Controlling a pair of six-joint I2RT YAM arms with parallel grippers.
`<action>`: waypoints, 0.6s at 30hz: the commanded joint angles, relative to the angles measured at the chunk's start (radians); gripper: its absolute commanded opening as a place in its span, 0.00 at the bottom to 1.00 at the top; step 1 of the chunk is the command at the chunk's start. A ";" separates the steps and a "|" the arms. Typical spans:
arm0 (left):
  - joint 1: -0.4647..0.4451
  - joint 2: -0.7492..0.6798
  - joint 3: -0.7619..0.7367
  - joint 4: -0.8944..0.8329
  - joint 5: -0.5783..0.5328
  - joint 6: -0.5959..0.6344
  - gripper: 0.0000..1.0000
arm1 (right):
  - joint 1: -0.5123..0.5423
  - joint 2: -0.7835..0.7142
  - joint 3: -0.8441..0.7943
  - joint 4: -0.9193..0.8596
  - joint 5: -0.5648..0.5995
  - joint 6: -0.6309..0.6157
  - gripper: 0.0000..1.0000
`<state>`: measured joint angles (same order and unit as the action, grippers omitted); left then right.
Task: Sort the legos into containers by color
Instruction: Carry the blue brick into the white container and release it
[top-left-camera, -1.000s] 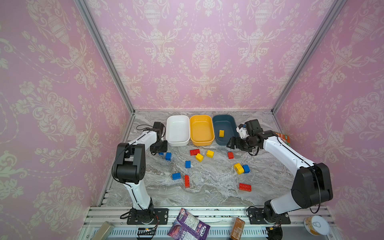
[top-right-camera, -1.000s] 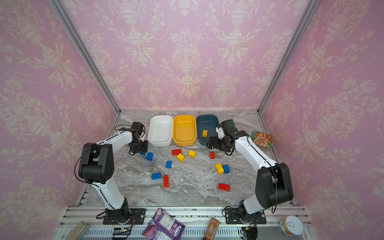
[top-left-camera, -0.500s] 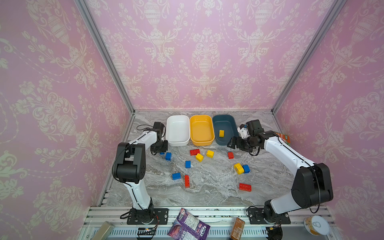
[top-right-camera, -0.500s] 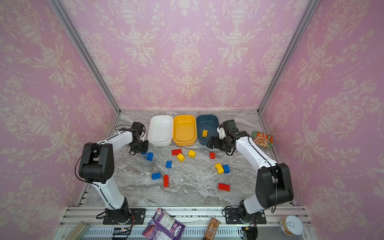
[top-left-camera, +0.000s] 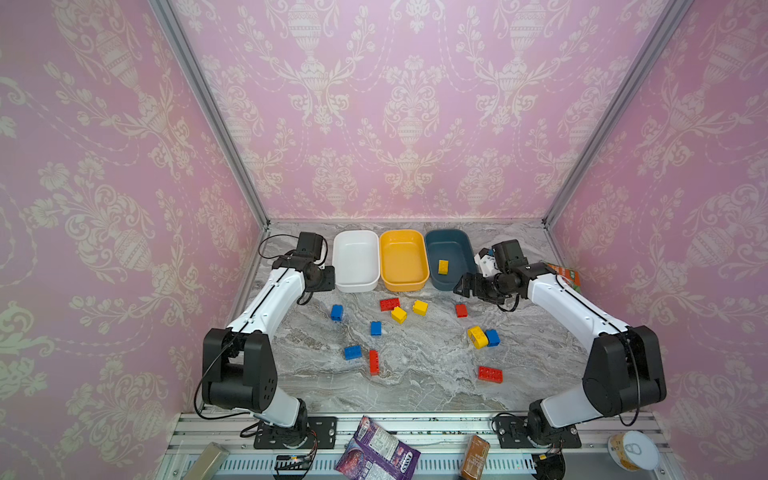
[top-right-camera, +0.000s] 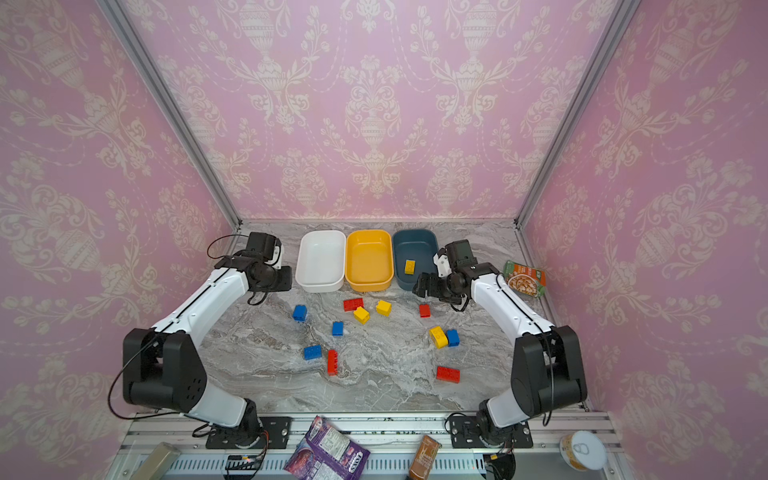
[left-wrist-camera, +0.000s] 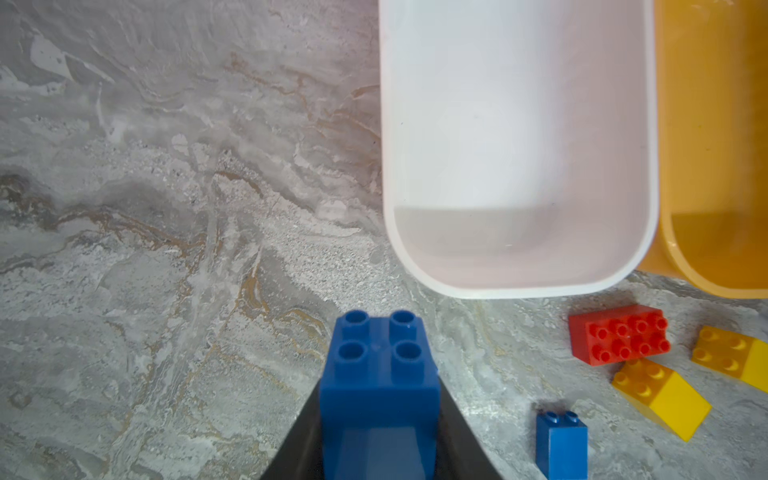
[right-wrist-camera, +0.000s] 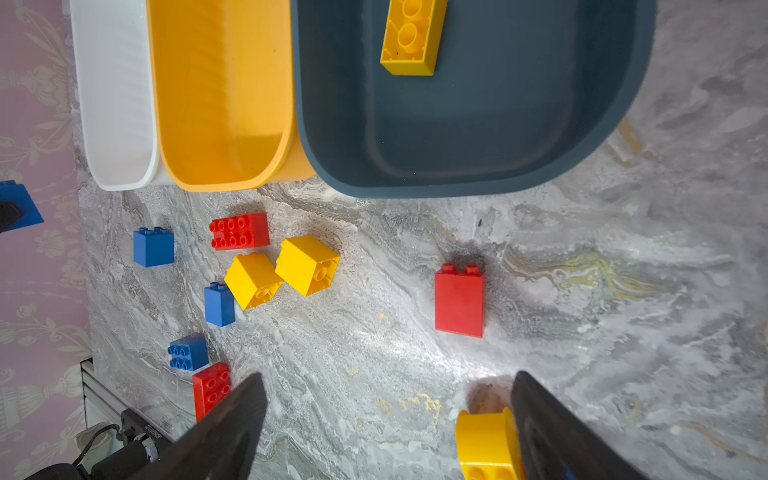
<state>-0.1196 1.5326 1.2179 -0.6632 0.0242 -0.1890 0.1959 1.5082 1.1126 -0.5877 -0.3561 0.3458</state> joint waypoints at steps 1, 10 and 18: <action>-0.040 0.030 0.064 0.054 0.035 -0.047 0.25 | -0.007 -0.010 -0.008 0.012 -0.018 0.024 0.93; -0.106 0.311 0.287 0.108 0.049 -0.041 0.24 | -0.007 -0.020 -0.008 0.004 -0.002 0.014 0.94; -0.111 0.443 0.379 0.105 0.037 -0.036 0.29 | -0.014 -0.037 -0.022 -0.004 0.003 0.010 0.94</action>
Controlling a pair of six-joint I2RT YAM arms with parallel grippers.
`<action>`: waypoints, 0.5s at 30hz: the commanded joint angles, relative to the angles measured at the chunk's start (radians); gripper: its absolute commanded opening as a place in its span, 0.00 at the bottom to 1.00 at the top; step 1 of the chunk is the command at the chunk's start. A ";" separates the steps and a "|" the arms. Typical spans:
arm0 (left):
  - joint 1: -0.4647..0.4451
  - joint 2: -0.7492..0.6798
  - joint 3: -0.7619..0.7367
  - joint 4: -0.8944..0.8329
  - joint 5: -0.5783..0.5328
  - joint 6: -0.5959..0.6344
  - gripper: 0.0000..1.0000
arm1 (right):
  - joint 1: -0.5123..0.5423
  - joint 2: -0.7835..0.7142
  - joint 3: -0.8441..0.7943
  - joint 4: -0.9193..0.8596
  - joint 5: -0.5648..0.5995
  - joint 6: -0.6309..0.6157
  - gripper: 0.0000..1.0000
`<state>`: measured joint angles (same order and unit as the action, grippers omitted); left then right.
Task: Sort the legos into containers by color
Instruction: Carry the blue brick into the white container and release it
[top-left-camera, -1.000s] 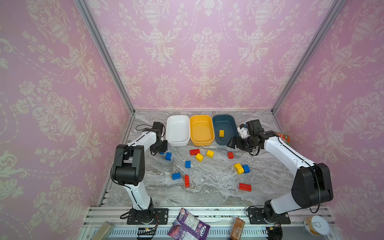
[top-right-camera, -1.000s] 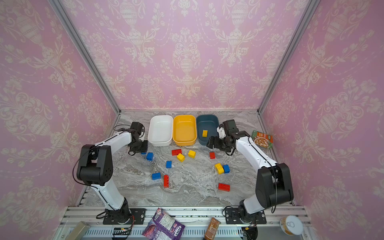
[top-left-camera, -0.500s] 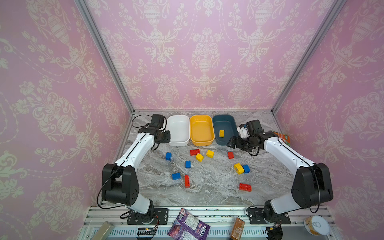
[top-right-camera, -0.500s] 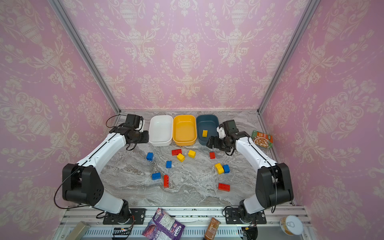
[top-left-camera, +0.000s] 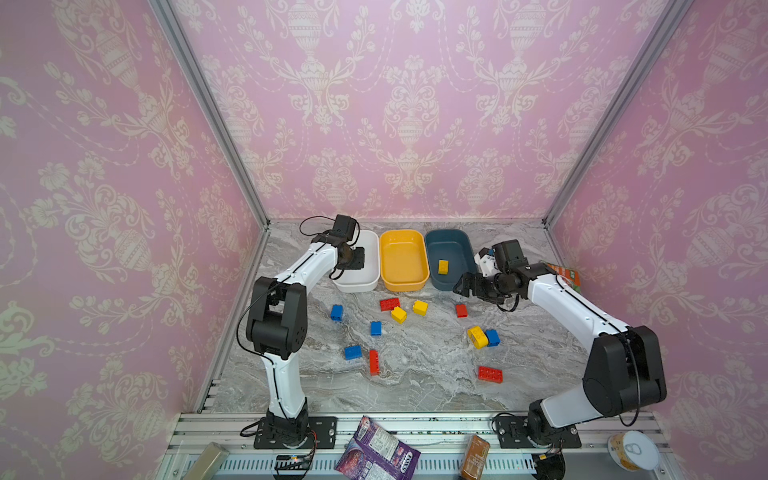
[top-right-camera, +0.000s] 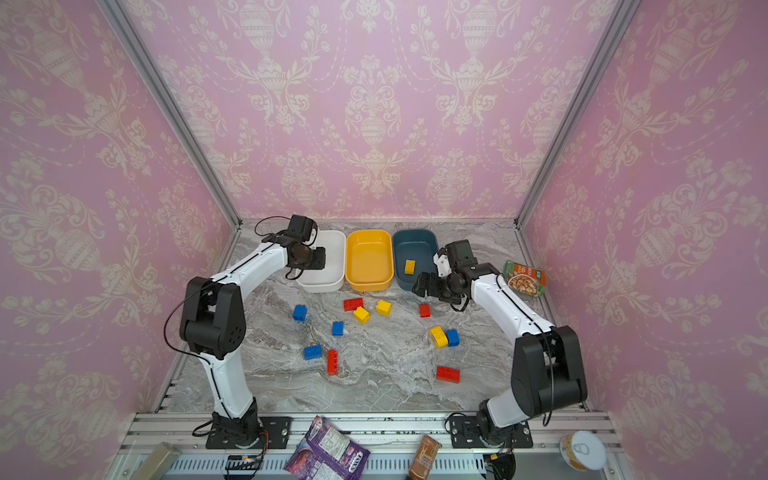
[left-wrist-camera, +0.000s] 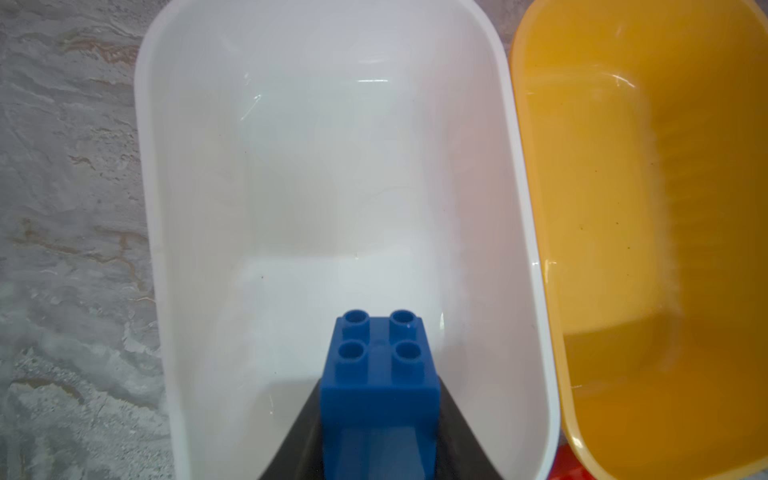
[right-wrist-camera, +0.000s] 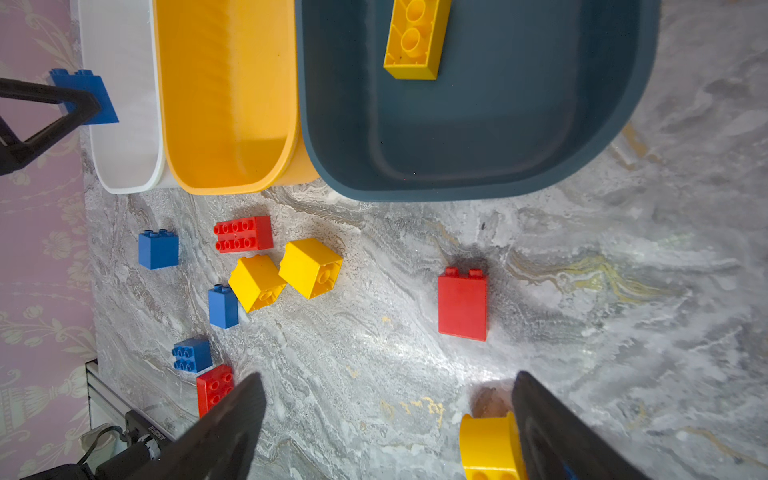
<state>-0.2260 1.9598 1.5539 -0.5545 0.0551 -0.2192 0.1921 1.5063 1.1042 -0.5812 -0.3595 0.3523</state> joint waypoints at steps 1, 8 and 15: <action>-0.004 0.022 0.046 -0.006 0.002 -0.006 0.32 | -0.011 -0.032 -0.013 -0.011 0.006 0.004 0.94; -0.005 0.025 0.038 -0.002 -0.011 -0.008 0.56 | -0.013 -0.018 0.000 -0.013 0.004 0.002 0.94; -0.006 -0.002 0.015 0.012 -0.011 -0.019 0.60 | -0.013 -0.017 0.009 -0.022 0.004 -0.002 0.94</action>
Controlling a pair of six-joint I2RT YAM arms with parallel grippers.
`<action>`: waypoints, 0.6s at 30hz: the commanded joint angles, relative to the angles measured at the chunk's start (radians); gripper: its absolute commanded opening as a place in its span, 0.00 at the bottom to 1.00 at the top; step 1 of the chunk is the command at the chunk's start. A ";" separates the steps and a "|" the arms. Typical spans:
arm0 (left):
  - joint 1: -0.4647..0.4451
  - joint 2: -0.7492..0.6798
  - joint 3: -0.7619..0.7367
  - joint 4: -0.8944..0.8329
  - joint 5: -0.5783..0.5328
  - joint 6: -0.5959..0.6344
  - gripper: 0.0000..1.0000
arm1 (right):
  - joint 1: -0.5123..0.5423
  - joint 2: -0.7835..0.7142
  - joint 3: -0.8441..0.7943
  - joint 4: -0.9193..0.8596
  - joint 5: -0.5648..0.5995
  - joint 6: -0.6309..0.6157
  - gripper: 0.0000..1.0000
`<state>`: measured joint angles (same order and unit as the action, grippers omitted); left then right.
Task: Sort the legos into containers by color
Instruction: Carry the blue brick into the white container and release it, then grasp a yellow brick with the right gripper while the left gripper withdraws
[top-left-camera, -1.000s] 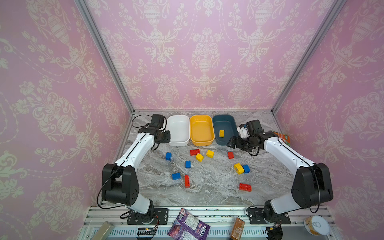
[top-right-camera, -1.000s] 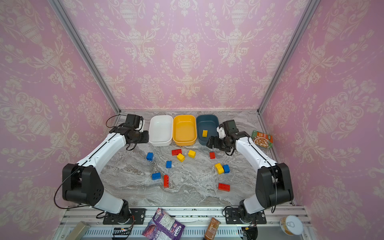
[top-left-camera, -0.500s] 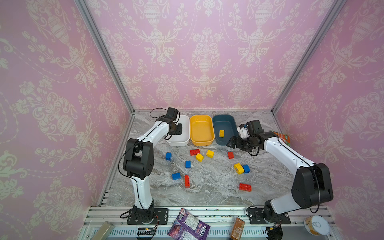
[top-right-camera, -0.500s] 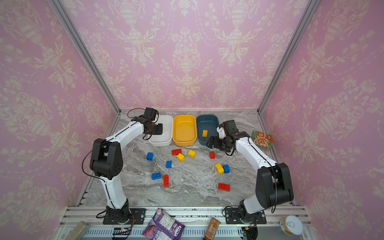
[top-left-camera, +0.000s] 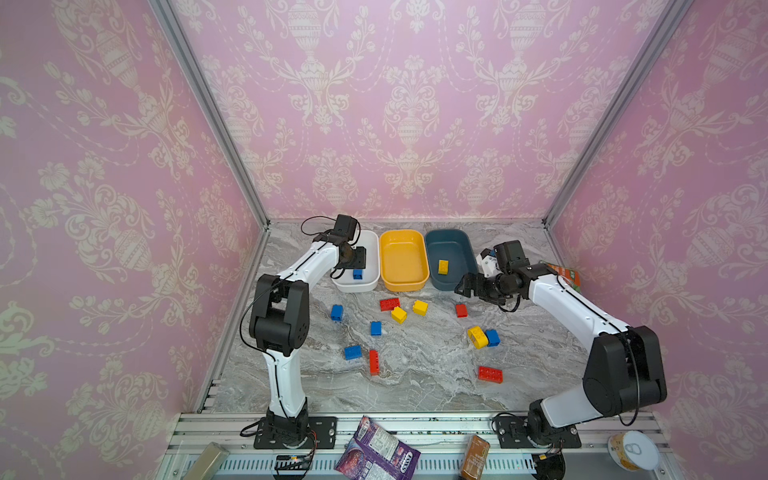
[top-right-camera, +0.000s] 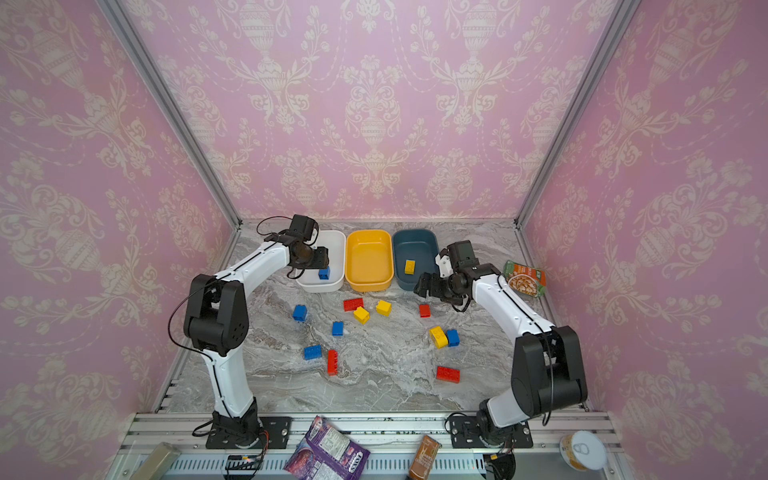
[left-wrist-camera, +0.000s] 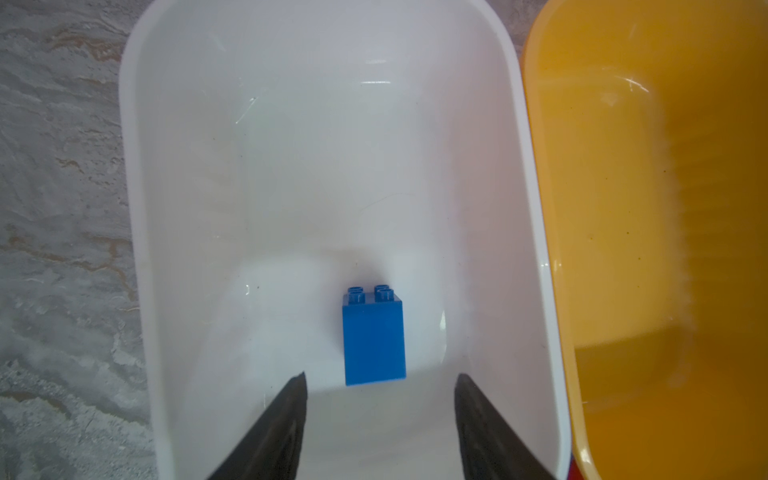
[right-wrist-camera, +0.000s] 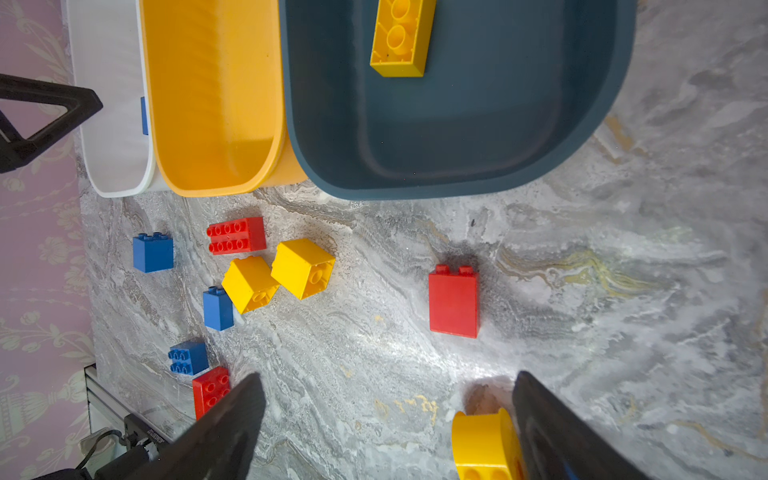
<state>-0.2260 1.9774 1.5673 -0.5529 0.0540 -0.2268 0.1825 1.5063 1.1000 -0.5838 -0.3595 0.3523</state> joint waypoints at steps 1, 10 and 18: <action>-0.006 -0.026 -0.001 0.013 -0.008 -0.012 0.61 | -0.004 -0.016 0.013 -0.021 0.006 -0.003 0.94; -0.008 -0.114 -0.074 0.061 0.019 -0.041 0.64 | -0.003 -0.038 -0.015 -0.044 0.024 -0.018 0.94; -0.007 -0.232 -0.211 0.157 0.063 -0.103 0.68 | 0.019 -0.057 -0.039 -0.105 0.096 -0.064 0.94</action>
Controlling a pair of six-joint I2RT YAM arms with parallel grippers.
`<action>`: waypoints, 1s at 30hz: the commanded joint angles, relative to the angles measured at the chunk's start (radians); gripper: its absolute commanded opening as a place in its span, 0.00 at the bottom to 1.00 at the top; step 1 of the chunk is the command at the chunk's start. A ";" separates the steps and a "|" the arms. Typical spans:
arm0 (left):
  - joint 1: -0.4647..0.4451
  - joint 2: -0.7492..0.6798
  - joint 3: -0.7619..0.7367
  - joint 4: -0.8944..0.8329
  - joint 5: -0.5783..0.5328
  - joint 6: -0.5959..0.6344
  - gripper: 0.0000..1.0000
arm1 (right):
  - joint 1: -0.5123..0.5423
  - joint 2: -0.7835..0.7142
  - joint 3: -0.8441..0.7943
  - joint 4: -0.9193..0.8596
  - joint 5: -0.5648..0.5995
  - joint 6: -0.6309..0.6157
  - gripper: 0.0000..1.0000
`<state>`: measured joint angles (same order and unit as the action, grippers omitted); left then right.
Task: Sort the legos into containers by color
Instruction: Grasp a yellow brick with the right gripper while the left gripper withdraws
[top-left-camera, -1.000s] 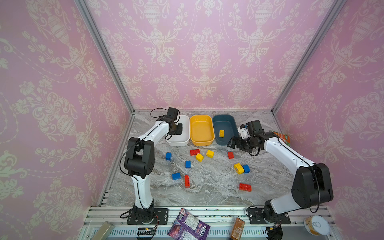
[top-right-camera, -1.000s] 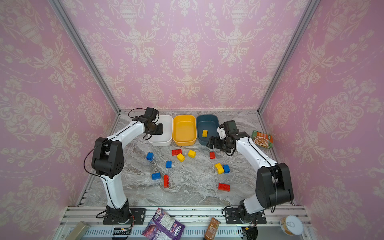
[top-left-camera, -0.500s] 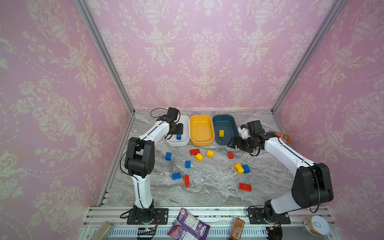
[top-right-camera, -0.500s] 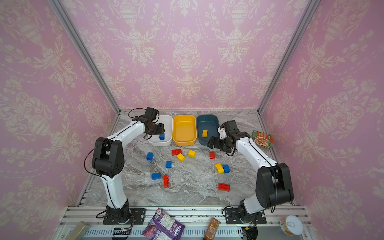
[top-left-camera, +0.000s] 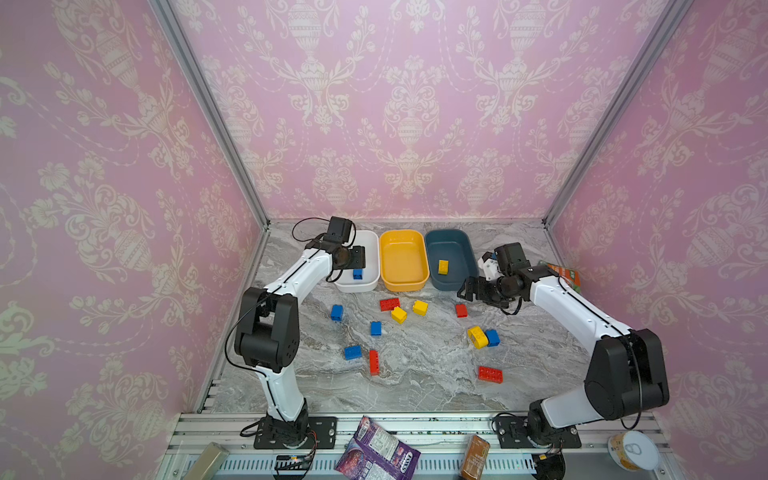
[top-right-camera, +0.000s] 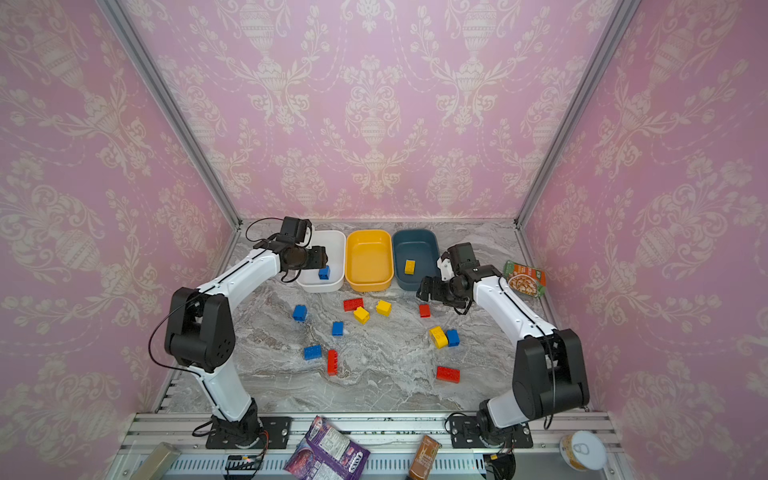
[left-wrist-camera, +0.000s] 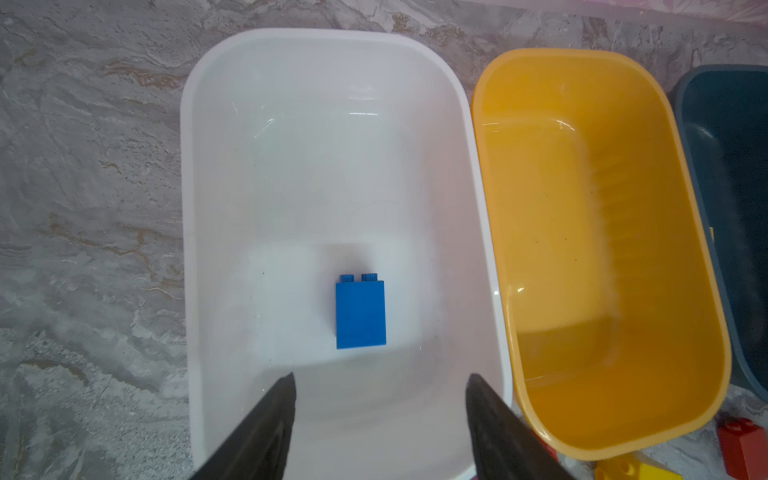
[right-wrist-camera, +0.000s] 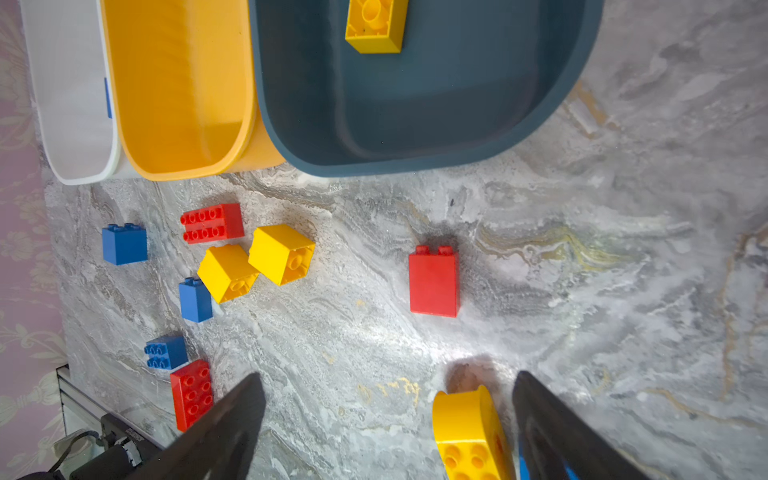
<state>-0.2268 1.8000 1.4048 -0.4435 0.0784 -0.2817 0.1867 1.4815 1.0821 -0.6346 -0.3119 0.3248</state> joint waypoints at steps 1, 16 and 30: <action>-0.007 -0.070 -0.068 0.062 0.043 -0.058 0.69 | 0.023 -0.032 -0.026 -0.059 0.055 -0.039 0.94; -0.006 -0.276 -0.297 0.172 0.092 -0.153 0.76 | 0.190 0.024 -0.092 -0.108 0.267 -0.048 0.89; -0.007 -0.335 -0.349 0.193 0.104 -0.183 0.82 | 0.210 0.097 -0.130 -0.098 0.282 -0.038 0.83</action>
<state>-0.2268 1.4921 1.0725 -0.2691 0.1535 -0.4404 0.3855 1.5627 0.9680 -0.7204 -0.0509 0.2882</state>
